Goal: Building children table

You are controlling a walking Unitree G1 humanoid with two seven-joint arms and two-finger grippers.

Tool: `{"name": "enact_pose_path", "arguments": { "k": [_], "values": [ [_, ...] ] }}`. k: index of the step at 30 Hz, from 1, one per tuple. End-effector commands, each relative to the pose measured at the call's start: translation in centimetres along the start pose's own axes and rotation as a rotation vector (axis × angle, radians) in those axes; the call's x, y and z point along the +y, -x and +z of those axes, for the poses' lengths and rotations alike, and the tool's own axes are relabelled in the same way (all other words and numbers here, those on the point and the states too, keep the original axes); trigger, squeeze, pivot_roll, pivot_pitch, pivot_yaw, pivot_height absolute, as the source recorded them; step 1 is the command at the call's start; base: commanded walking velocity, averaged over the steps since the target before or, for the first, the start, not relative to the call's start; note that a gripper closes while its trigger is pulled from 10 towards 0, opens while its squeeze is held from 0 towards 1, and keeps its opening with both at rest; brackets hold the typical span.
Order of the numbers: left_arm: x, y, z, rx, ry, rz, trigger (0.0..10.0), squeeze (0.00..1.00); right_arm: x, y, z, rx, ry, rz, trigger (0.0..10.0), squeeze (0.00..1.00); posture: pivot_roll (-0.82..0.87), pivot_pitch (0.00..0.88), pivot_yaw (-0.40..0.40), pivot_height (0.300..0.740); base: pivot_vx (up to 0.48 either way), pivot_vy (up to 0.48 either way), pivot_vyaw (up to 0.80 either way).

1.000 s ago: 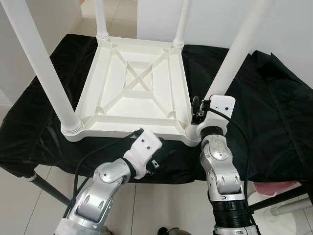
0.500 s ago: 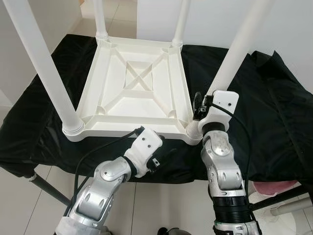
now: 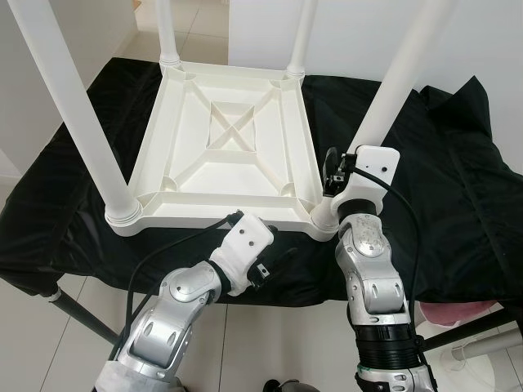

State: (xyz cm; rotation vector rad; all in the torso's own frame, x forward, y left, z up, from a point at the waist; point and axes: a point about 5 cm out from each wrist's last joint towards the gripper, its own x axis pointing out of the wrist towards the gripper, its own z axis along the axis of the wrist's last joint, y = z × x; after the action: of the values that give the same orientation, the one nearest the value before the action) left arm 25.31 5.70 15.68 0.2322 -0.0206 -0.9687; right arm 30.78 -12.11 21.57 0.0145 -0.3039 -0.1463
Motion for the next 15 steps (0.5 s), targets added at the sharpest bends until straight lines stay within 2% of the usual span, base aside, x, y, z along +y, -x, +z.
{"name": "enact_pose_path", "arguments": {
  "k": [1,10,13,15],
  "values": [
    [-0.25,-0.21,-0.24,0.008,0.022,0.015,10.0,0.0,-0.01,-0.08,-0.03,0.011,-0.001,-0.005,10.0,0.0,0.01,0.105,-0.079,0.74,0.0,0.0,0.0],
    [-0.74,-0.28,-0.44,0.012,0.027,0.01,10.0,0.0,0.17,0.02,-0.38,0.03,-0.009,0.009,10.0,0.0,0.01,0.113,-0.078,0.74,0.0,0.0,0.0],
    [-1.01,-0.26,-0.44,0.011,0.028,0.004,10.0,0.0,0.19,0.06,-0.48,0.039,-0.029,0.011,10.0,0.0,0.01,0.115,-0.079,0.74,0.0,0.0,0.0],
    [-1.08,-0.25,-0.38,0.01,0.031,0.002,10.0,0.0,0.24,0.07,-0.43,0.042,-0.079,0.02,10.0,0.0,0.01,0.116,-0.079,0.74,0.0,0.0,0.0]
  ]
}}
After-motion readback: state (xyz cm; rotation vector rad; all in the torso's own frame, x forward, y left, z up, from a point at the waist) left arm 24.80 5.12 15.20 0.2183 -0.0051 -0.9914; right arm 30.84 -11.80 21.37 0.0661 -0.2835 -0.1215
